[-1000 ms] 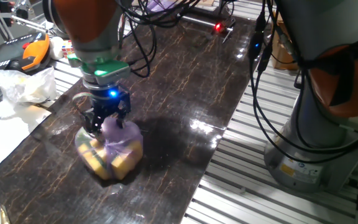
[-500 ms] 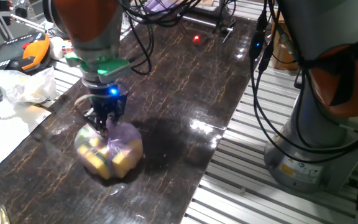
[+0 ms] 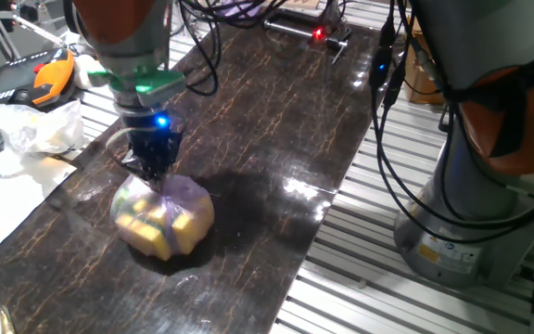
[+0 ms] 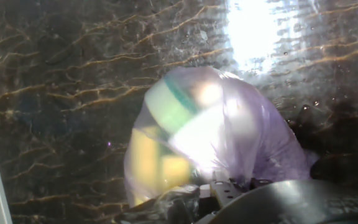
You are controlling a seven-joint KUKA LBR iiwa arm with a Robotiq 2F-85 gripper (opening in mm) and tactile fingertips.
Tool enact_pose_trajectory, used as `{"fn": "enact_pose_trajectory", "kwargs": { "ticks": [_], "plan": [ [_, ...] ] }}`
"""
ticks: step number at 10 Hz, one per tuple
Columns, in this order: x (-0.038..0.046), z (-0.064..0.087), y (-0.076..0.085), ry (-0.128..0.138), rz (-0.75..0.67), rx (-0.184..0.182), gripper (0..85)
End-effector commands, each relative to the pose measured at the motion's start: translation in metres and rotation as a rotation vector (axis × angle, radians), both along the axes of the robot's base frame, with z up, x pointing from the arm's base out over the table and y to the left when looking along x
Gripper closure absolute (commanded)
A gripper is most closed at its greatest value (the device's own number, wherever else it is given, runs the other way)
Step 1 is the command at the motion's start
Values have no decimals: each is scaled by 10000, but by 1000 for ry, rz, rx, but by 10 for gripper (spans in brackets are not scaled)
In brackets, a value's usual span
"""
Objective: Pick up a bag of things
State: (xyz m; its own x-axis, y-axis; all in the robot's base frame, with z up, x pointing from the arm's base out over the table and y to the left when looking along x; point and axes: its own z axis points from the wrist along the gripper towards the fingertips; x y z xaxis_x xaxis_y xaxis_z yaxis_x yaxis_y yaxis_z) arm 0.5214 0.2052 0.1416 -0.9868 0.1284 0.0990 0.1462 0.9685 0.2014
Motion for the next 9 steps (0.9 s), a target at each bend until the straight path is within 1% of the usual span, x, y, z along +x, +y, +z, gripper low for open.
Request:
{"fn": "enact_pose_trajectory", "kwargs": {
  "ticks": [1, 2, 3, 5, 7, 8, 9],
  "plan": [
    [-2, 50, -11, 0, 1, -4, 843],
    [-6, 150, -40, 9, 4, -16, 843],
    [-1, 290, -96, 23, 4, -18, 843],
    [30, 583, -264, 42, 18, -40, 843],
    [77, 850, -501, 50, 46, -60, 843],
    [137, 1028, -710, 68, 66, -61, 843],
    [175, 1148, -889, 73, 82, -58, 843]
  ]
}}
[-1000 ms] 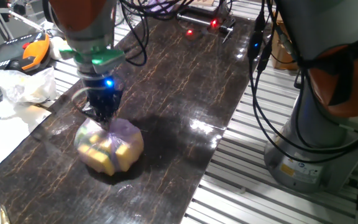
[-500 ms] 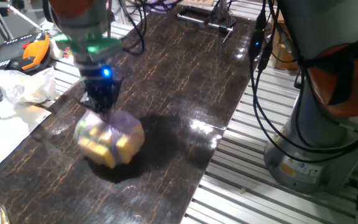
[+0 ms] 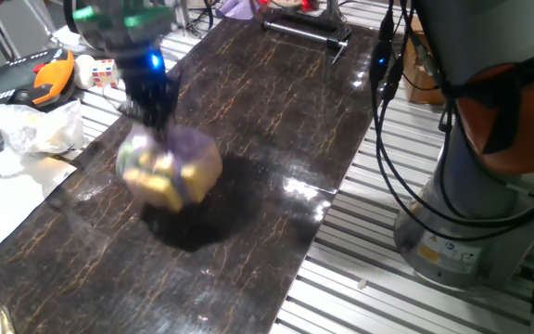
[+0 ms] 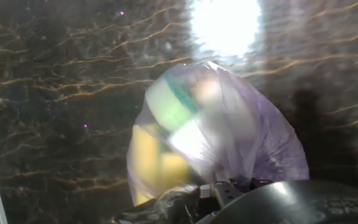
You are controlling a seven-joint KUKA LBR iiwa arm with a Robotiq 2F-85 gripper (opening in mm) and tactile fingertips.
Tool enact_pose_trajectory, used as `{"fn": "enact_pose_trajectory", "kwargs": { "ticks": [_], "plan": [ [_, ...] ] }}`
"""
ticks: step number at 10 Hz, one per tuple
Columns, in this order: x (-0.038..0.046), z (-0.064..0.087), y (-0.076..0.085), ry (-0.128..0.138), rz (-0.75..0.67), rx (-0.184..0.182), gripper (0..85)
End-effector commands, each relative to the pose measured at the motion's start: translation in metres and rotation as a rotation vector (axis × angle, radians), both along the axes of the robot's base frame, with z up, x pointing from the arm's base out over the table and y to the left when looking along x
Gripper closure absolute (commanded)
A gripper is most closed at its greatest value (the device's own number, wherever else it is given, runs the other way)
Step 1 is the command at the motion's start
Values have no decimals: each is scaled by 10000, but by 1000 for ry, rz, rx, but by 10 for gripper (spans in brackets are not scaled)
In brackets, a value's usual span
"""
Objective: Pick up a bag of things
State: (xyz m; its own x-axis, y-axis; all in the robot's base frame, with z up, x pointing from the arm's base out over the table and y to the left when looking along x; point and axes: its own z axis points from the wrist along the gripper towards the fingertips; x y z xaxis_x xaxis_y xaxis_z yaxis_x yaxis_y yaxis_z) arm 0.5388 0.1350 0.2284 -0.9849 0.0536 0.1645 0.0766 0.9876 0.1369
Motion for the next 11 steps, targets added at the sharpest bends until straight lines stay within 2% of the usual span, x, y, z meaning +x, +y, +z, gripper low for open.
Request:
{"fn": "enact_pose_trajectory", "kwargs": {
  "ticks": [1, 2, 3, 5, 11],
  "plan": [
    [13, 381, -351, -5, 7, 3, 843],
    [6, 452, -480, -10, 11, 3, 843],
    [-24, 497, -585, -28, 18, -8, 843],
    [-75, 554, -712, -43, 39, -32, 843],
    [-109, 560, -692, -41, 33, -27, 843]
  ]
}}
